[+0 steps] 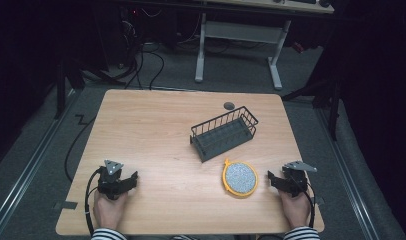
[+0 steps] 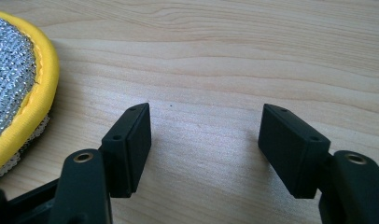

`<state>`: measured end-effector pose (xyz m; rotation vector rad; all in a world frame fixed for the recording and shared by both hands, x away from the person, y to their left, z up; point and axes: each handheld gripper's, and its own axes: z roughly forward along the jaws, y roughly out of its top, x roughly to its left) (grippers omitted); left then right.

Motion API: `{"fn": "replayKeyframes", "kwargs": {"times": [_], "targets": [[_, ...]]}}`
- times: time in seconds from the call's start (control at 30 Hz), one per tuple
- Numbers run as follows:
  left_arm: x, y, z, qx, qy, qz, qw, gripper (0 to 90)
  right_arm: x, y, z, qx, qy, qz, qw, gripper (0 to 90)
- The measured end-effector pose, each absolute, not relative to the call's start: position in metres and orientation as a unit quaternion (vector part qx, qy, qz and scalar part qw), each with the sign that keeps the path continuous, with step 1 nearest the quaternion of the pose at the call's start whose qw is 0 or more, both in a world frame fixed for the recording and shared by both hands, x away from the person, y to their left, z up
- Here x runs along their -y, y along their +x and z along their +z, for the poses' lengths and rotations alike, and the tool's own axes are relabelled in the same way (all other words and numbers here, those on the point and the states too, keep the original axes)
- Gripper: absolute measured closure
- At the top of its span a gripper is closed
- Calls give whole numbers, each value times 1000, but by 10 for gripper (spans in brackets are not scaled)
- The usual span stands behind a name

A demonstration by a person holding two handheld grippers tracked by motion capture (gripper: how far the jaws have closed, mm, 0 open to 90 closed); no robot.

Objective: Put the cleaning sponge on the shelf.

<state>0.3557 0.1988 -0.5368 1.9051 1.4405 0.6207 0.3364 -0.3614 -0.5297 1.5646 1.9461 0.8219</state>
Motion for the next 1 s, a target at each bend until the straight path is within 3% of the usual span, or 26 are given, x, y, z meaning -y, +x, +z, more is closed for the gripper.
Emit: {"fn": "replayKeyframes", "kwargs": {"times": [0.23,0.57,1.0], "targets": [[-198,357,-537,-544,736,232,331,244,362,336,-530,-716,575,304,252,345],[-199,357,-536,-547,733,232,330,296,362,336,-530,-716,575,307,249,337],[-168,367,-509,-527,758,177,342,290,361,336,-530,-722,568,306,249,333]]}}
